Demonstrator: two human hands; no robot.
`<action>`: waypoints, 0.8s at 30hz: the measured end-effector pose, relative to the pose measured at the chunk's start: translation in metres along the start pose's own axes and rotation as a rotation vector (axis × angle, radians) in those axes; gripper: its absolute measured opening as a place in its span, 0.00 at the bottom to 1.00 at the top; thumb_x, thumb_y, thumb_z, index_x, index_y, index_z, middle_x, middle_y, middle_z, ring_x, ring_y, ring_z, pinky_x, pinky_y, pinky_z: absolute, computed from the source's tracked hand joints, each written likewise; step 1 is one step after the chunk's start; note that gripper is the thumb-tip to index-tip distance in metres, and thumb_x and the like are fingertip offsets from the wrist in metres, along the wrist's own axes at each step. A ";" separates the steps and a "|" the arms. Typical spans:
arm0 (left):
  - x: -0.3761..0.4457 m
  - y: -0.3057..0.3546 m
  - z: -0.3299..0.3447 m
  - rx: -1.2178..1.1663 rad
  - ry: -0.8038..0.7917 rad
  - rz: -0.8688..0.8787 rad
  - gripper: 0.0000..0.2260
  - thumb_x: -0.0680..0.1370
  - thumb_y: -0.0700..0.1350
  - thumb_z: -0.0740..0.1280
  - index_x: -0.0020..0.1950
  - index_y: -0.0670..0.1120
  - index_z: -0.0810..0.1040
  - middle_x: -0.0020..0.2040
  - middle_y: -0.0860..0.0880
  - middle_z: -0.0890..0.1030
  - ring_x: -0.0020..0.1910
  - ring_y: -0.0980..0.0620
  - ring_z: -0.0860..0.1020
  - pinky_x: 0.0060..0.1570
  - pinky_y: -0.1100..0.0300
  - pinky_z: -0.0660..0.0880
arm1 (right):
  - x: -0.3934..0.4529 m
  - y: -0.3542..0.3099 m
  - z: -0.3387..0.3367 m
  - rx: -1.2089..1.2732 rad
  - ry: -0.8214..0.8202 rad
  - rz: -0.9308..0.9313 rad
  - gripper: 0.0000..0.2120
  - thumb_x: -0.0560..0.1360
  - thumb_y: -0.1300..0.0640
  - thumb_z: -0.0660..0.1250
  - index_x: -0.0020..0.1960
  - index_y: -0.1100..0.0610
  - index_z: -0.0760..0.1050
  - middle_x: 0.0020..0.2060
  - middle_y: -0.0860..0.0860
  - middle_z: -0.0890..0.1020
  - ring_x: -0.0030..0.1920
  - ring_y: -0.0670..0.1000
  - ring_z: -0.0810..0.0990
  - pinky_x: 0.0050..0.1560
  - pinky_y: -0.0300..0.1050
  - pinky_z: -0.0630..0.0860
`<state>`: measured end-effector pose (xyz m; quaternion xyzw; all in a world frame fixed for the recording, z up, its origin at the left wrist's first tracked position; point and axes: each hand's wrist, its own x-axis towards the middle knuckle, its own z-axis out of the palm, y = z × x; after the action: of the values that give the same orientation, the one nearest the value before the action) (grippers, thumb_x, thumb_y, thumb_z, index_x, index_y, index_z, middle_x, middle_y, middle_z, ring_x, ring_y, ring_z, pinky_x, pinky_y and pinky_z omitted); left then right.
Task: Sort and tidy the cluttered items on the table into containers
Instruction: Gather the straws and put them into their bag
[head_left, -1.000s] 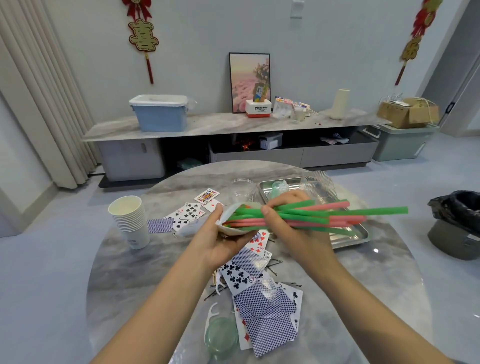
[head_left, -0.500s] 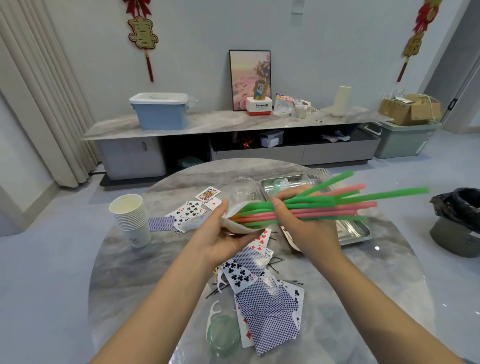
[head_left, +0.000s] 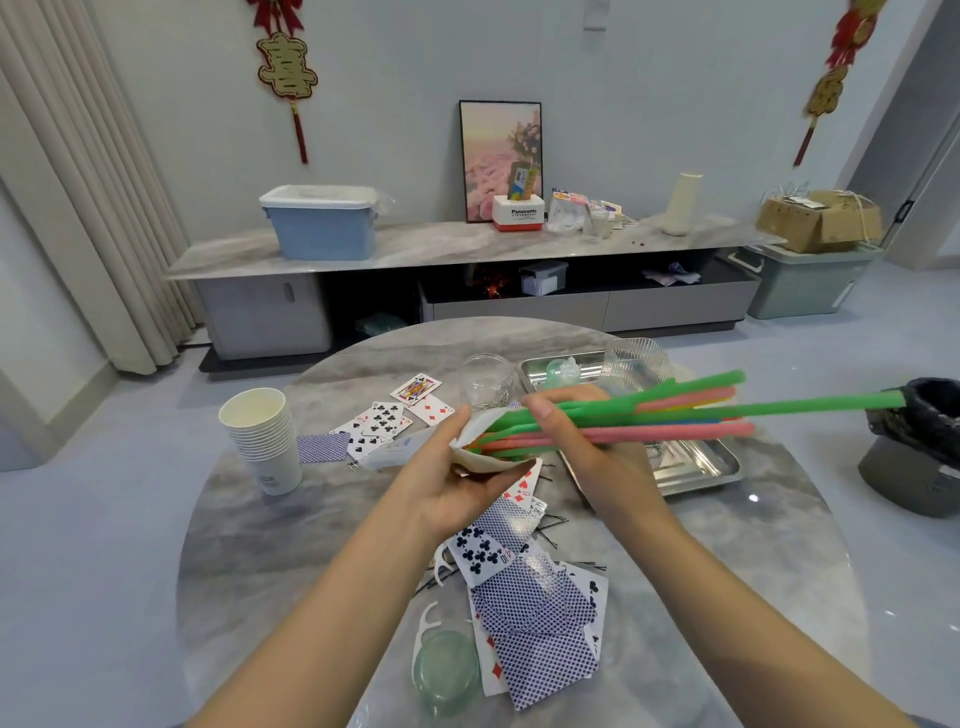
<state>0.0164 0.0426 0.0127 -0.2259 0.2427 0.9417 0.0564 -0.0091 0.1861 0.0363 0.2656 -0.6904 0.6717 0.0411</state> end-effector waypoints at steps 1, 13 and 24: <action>0.001 -0.002 0.000 -0.016 0.011 0.012 0.20 0.79 0.49 0.64 0.64 0.36 0.73 0.57 0.33 0.77 0.53 0.37 0.78 0.42 0.37 0.77 | -0.001 0.001 0.000 -0.021 0.051 -0.045 0.10 0.70 0.47 0.72 0.46 0.52 0.80 0.45 0.50 0.81 0.48 0.42 0.79 0.49 0.32 0.73; 0.006 -0.003 -0.001 -0.077 0.055 0.023 0.18 0.78 0.47 0.66 0.64 0.38 0.73 0.62 0.33 0.74 0.60 0.37 0.75 0.38 0.36 0.76 | 0.001 -0.005 0.003 0.002 0.029 0.008 0.10 0.77 0.51 0.60 0.49 0.50 0.79 0.42 0.41 0.80 0.43 0.31 0.78 0.41 0.21 0.69; 0.013 0.005 -0.009 -0.088 0.094 0.095 0.19 0.78 0.47 0.66 0.64 0.36 0.72 0.62 0.34 0.74 0.58 0.39 0.77 0.38 0.38 0.77 | 0.011 -0.021 -0.013 0.256 0.414 -0.298 0.12 0.74 0.49 0.61 0.56 0.52 0.70 0.47 0.51 0.79 0.49 0.53 0.80 0.53 0.41 0.76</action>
<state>0.0075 0.0340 0.0024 -0.2603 0.2140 0.9415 -0.0097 -0.0137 0.1960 0.0609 0.2241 -0.5303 0.7799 0.2457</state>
